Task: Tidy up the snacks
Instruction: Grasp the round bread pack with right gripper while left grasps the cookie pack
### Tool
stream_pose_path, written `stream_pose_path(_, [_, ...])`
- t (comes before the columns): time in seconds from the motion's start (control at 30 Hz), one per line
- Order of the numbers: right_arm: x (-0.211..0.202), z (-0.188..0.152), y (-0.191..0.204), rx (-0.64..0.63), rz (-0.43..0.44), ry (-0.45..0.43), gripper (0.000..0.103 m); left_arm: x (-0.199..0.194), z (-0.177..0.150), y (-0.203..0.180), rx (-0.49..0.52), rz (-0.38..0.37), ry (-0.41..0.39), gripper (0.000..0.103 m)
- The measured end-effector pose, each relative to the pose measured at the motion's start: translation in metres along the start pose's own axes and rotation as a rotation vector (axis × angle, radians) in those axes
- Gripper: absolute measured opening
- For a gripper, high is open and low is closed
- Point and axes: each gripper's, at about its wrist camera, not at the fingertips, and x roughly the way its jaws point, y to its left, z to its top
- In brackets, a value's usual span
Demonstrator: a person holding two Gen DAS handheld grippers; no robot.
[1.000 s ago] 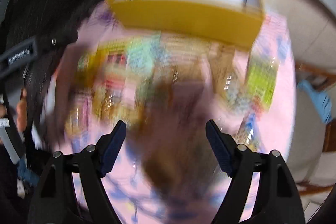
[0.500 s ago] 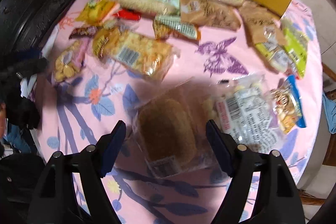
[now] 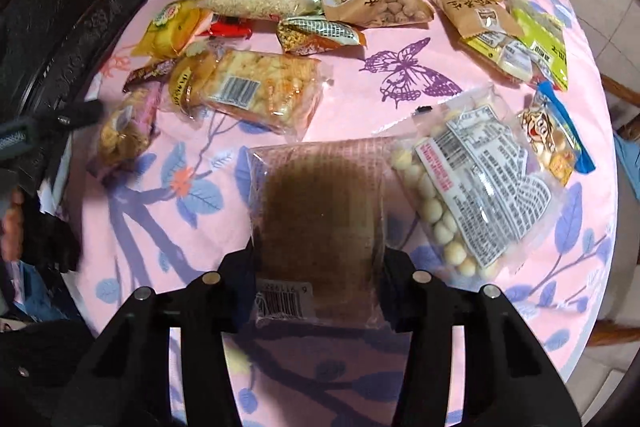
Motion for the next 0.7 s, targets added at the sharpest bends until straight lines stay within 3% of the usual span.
stream_pose_path(0.27, [-0.011,0.003,0.004,0.031,0.023,-0.012,0.051,0.039,-0.004,-0.006,0.092,0.03,0.06,0.097])
stream_pose_path(0.37, [-0.015,0.005,0.002,0.041,0.029,-0.018,0.051,0.04,-0.007,-0.005,0.132,0.037,0.04,0.093])
stream_pose_path(0.47, [-0.016,0.007,0.002,0.053,0.036,-0.016,0.051,0.039,-0.012,-0.007,0.172,0.031,0.013,0.079])
stream_pose_path(0.5, [-0.015,0.007,0.002,0.057,0.039,-0.014,0.051,0.038,-0.013,-0.01,0.187,0.029,0.0,0.07])
stream_pose_path(0.7, [-0.011,0.009,0.011,0.051,0.05,-0.007,0.051,0.038,-0.021,-0.017,0.202,0.03,-0.02,0.054])
